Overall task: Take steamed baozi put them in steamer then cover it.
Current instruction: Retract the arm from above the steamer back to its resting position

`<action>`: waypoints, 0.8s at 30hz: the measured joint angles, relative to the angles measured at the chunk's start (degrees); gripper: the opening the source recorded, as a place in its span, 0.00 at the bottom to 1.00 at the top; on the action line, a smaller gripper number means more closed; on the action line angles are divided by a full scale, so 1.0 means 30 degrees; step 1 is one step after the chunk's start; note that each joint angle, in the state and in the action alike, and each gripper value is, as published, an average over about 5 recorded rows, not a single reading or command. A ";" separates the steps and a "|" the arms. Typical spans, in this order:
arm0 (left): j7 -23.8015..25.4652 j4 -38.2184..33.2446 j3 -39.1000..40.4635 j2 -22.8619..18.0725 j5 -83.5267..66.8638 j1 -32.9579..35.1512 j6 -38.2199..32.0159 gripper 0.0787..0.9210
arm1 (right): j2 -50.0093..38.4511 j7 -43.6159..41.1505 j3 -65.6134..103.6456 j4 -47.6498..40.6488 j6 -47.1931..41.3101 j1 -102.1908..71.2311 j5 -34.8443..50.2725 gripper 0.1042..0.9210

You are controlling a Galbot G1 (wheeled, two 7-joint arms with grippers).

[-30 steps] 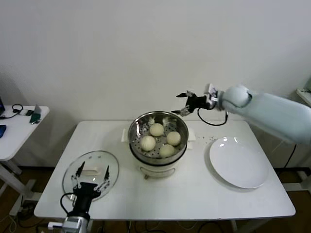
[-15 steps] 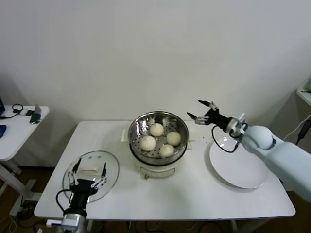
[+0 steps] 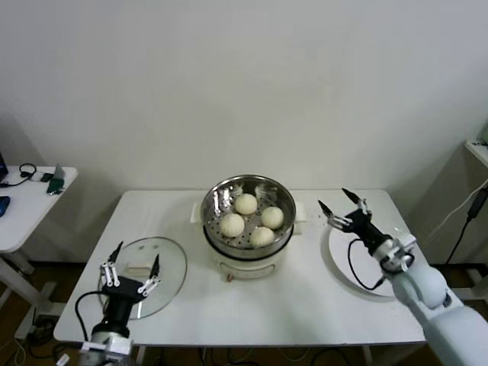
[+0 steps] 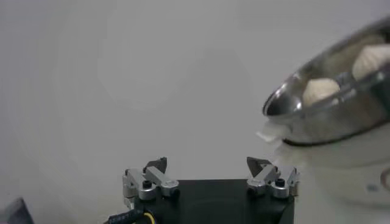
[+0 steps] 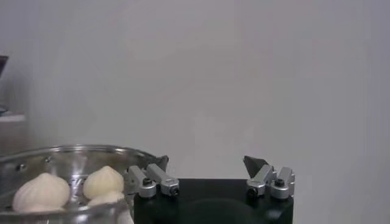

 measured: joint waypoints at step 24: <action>0.0353 0.4374 0.0606 0.1502 1.4150 -0.1522 0.1412 0.88 | 0.4399 -0.0078 0.6485 0.1943 -0.1050 -0.7182 -0.2762 0.88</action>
